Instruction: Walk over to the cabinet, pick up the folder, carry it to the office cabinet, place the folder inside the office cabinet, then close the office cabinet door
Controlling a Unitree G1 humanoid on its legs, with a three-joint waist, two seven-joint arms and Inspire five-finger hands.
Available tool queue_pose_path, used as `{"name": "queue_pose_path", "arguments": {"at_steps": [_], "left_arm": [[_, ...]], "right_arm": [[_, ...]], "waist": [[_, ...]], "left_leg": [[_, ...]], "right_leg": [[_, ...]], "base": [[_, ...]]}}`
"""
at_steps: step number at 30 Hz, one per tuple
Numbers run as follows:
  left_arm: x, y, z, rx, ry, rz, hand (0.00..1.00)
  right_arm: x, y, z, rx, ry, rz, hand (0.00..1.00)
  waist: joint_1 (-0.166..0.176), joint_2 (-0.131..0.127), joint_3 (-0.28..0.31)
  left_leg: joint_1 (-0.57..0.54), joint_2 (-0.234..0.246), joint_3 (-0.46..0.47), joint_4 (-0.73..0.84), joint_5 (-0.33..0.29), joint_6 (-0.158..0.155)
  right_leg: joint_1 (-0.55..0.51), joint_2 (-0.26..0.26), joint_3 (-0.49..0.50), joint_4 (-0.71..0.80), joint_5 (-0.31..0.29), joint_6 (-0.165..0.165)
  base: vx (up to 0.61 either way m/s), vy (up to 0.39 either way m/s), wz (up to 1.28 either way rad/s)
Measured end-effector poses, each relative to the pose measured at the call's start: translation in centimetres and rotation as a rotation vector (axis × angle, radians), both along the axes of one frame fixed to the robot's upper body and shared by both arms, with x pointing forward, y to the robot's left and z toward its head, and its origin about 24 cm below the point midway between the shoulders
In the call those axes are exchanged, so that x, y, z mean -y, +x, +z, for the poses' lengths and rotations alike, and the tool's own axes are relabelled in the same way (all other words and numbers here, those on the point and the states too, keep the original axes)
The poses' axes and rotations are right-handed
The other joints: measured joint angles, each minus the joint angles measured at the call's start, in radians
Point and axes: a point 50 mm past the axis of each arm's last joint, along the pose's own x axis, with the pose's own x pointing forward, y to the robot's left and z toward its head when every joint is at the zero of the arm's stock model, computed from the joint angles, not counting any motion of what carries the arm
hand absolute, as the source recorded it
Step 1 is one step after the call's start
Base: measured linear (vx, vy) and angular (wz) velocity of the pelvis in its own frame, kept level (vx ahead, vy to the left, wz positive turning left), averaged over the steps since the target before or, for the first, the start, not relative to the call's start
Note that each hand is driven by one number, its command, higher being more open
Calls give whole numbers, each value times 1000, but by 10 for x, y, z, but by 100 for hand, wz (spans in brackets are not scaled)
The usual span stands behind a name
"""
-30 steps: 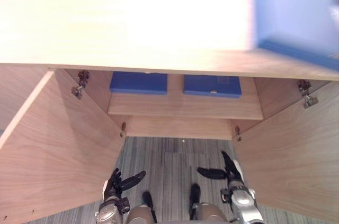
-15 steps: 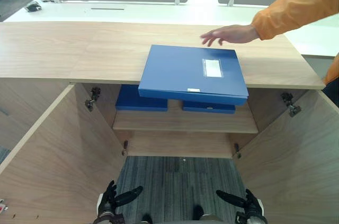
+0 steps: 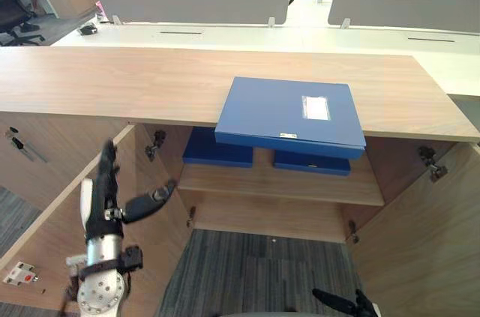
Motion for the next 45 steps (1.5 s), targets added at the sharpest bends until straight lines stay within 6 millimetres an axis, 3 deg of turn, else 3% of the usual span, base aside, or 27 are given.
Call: {"name": "queue_pose_path", "arguments": {"at_steps": [3, 8, 11, 17, 18, 21, 26, 32, 35, 39, 45], "left_arm": [[17, 8, 22, 104, 210, -68, 100], [38, 22, 24, 123, 438, -177, 100], [49, 38, 16, 122, 541, -219, 100], [48, 69, -16, -16, 682, -198, 100], [47, 74, -22, -48, 698, -190, 0], [47, 83, -28, -69, 723, -167, 0], [50, 100, -6, 25, 748, -108, 0], [55, 104, 9, 114, 714, -79, 0], [58, 98, -2, 76, 674, -94, 0], [68, 80, 1, 103, 599, -133, 0], [88, 50, 10, 157, 367, -211, 0]], "right_arm": [[0, -3, 0, -9, -4, 27, 100], [-3, 0, 0, -6, -1, 80, 100], [-4, 2, 0, -10, -4, 121, 100], [-4, 5, 1, -7, -16, 169, 100], [-4, 5, 2, -3, -17, 174, 100], [-7, 4, 1, -9, -14, 195, 100], [-8, 7, 2, 1, -18, 212, 100], [-7, 18, 5, 38, -27, 219, 100], [-7, 20, 6, 50, -31, 219, 100], [-7, 23, 8, 68, -37, 206, 100], [-19, 57, 31, 314, 13, 72, 100]], "waist": [[-1, 7, -8], [-5, 8, -12], [-7, 10, -13], [-46, 8, -12], [-55, 7, -12], [-58, 4, -13], [-61, 2, -14], [-76, -3, -18], [-79, -4, -18], [-79, -4, -18], [-77, -4, -17]], "left_leg": [[7, 6, 0, 11, -9, -5], [12, 21, 14, 20, -21, -12], [19, 28, 31, 18, -22, -15], [13, 32, 59, 9, -23, -16], [11, 32, 59, 7, -23, -16], [11, 31, 64, 0, -24, -17], [11, 26, 67, -1, -30, -16], [11, 18, 72, 1, -34, -11], [11, 18, 82, 1, -35, -11], [9, 20, 87, 1, -37, -12], [-13, 22, 101, 24, -53, -11]], "right_leg": [[12, 7, 18, 0, -4, -7], [11, 21, 43, 1, -11, -18], [7, 30, 59, 1, -12, -20], [-25, 38, 87, -4, -6, -27], [-27, 38, 87, -7, -5, -26], [-26, 40, 90, -26, 3, -26], [-18, 37, 89, -49, 15, -26], [-15, 31, 91, -65, 25, -26], [-20, 31, 98, -65, 26, -23], [-25, 33, 103, -65, 27, -23], [-41, 34, 128, -65, 29, -19]], "base": [[52, -10, -1], [-13, -24, -10], [-25, -27, -16], [-8, -7, -15], [16, 0, -7], [38, 2, -6], [17, -1, -3], [-44, -8, -3], [-34, -19, -8], [-19, -25, -4], [-10, -19, -8]]}}
